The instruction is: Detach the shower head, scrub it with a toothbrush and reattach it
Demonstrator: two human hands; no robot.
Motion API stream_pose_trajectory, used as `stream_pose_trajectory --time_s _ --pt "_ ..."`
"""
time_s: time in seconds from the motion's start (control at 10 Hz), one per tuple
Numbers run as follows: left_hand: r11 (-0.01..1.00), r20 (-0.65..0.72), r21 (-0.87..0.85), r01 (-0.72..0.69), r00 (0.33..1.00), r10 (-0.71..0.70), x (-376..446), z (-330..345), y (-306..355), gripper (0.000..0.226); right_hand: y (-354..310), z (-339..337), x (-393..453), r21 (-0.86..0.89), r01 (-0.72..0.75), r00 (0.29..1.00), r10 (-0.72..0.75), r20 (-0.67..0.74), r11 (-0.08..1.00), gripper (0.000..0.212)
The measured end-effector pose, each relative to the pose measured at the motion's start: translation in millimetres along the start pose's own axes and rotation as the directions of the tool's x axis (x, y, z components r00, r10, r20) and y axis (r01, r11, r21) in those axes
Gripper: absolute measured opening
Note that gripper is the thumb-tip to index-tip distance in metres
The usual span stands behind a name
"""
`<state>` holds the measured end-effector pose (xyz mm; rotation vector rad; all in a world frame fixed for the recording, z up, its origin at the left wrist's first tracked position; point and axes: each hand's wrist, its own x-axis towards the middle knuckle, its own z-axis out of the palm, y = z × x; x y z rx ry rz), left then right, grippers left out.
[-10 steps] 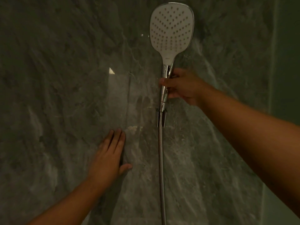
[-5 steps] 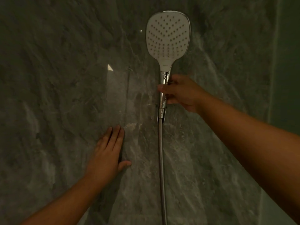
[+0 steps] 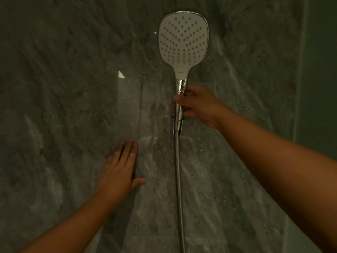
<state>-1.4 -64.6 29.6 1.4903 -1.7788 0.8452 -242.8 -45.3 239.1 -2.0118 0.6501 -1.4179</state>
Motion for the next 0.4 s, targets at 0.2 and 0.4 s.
stream_pose_trajectory --time_s 0.2,0.4 --pt "1.0 0.048 -0.013 0.004 0.999 -0.003 -1.4 -8.4 1.4 0.111 -7.4 3.8 -17.3 0.037 -0.046 0.999 0.046 0.01 0.998 0.024" --pt "0.957 -0.055 -0.258 0.132 0.987 -0.151 -43.4 -36.9 -0.1 0.097 13.0 2.3 -116.4 0.095 -0.083 0.943 0.109 -0.314 0.992 0.024"
